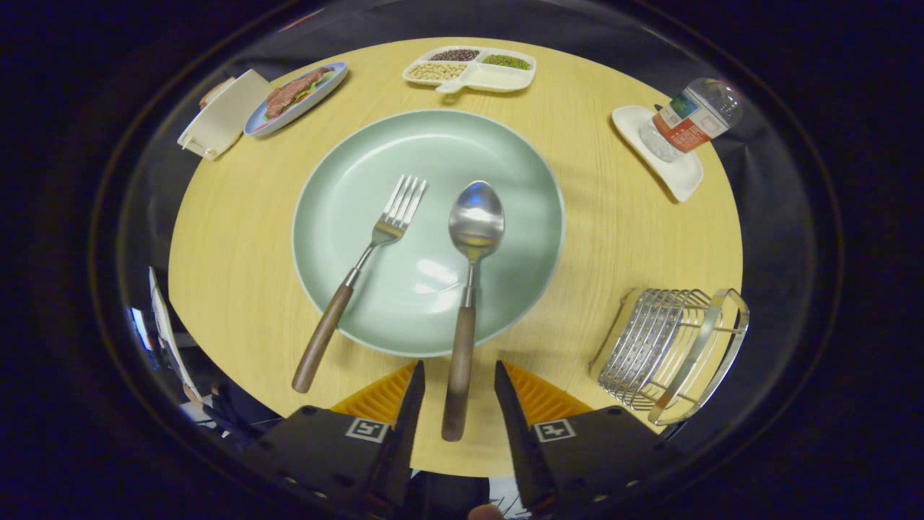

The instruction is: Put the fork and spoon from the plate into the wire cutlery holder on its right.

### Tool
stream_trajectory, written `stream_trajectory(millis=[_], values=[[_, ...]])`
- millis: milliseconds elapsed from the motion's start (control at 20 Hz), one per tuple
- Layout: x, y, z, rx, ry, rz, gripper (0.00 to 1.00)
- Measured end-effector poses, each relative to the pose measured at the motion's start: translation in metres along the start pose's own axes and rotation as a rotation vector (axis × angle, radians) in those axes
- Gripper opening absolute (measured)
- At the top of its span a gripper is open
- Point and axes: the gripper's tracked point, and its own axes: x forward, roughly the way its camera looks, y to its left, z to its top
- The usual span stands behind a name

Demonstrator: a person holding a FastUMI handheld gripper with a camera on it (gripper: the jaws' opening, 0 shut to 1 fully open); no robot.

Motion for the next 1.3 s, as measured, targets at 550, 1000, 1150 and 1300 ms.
stream_trajectory(millis=[550,1000,1150,1300], values=[[-0.009,0.002,-0.001,0.101,0.011,0.067,0.01],[-0.074,-0.004,-0.005,0.156,-0.067,0.155,0.01],[-0.104,-0.017,-0.010,0.161,-0.110,0.158,0.01],[-0.135,-0.039,-0.021,0.190,-0.149,0.168,0.01]])
